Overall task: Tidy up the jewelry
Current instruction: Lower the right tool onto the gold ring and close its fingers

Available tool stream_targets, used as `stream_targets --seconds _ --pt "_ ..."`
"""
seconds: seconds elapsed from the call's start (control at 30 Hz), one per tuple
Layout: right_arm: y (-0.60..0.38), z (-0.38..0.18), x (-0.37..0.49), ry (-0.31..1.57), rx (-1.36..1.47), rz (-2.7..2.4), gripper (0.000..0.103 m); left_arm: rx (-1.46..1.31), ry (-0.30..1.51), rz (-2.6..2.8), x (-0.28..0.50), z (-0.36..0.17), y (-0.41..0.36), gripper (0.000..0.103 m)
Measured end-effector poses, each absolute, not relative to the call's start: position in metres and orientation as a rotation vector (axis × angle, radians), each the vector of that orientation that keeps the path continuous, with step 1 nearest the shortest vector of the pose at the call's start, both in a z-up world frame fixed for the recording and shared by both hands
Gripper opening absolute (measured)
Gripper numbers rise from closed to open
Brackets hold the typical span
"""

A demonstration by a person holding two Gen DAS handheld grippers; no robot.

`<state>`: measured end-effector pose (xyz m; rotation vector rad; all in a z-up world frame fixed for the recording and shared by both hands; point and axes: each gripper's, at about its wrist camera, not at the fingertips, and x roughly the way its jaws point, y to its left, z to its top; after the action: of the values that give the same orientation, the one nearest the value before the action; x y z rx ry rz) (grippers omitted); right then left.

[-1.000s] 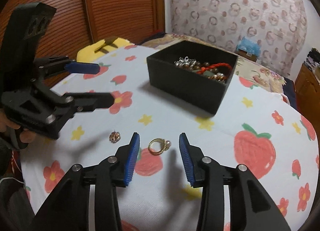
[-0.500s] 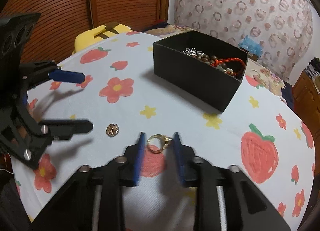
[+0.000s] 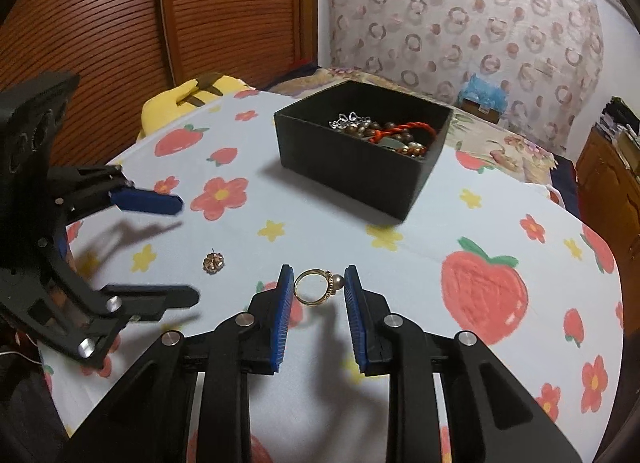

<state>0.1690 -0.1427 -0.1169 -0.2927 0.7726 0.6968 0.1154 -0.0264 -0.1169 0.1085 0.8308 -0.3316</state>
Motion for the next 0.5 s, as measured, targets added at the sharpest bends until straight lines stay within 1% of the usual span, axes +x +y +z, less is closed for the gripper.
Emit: stream_targets --seconds 0.07,0.1,0.13,0.17,0.3,0.33,0.37,0.43,0.5 --pt "-0.1432 -0.1165 0.1693 0.771 -0.293 0.695 0.028 0.116 0.835 -0.337 0.1165 -0.1173 -0.0303 0.06" --pt "-0.1436 -0.1163 0.1688 0.77 -0.295 0.695 0.028 0.116 0.839 -0.342 0.1174 -0.118 -0.0318 0.056" --pt "-0.143 -0.1164 0.1687 0.769 -0.296 0.695 0.028 0.116 0.847 -0.35 0.1186 -0.1192 -0.0335 0.045" --pt "-0.1424 -0.1162 0.1687 0.769 -0.297 0.694 0.028 0.119 0.855 -0.353 0.1199 -0.1203 -0.0345 0.037" --pt "-0.1414 -0.1152 0.1679 0.765 -0.301 0.697 0.028 0.122 0.856 -0.358 0.1216 -0.1224 -0.0365 0.031" --pt "-0.1408 -0.1146 0.1675 0.764 -0.303 0.699 0.028 0.119 0.855 -0.358 0.1219 -0.1225 -0.0359 0.027" --pt "-0.1398 -0.1143 0.1672 0.763 -0.304 0.699 0.028 0.114 0.855 -0.36 0.1222 -0.1229 -0.0349 0.024" --pt "-0.1391 -0.1137 0.1668 0.762 -0.307 0.701 0.028 0.091 0.855 -0.366 0.1227 -0.1227 -0.0312 0.024" --pt "-0.1386 -0.1137 0.1666 0.763 -0.307 0.701 0.028 0.092 0.854 -0.365 0.1224 -0.1229 -0.0305 0.022"
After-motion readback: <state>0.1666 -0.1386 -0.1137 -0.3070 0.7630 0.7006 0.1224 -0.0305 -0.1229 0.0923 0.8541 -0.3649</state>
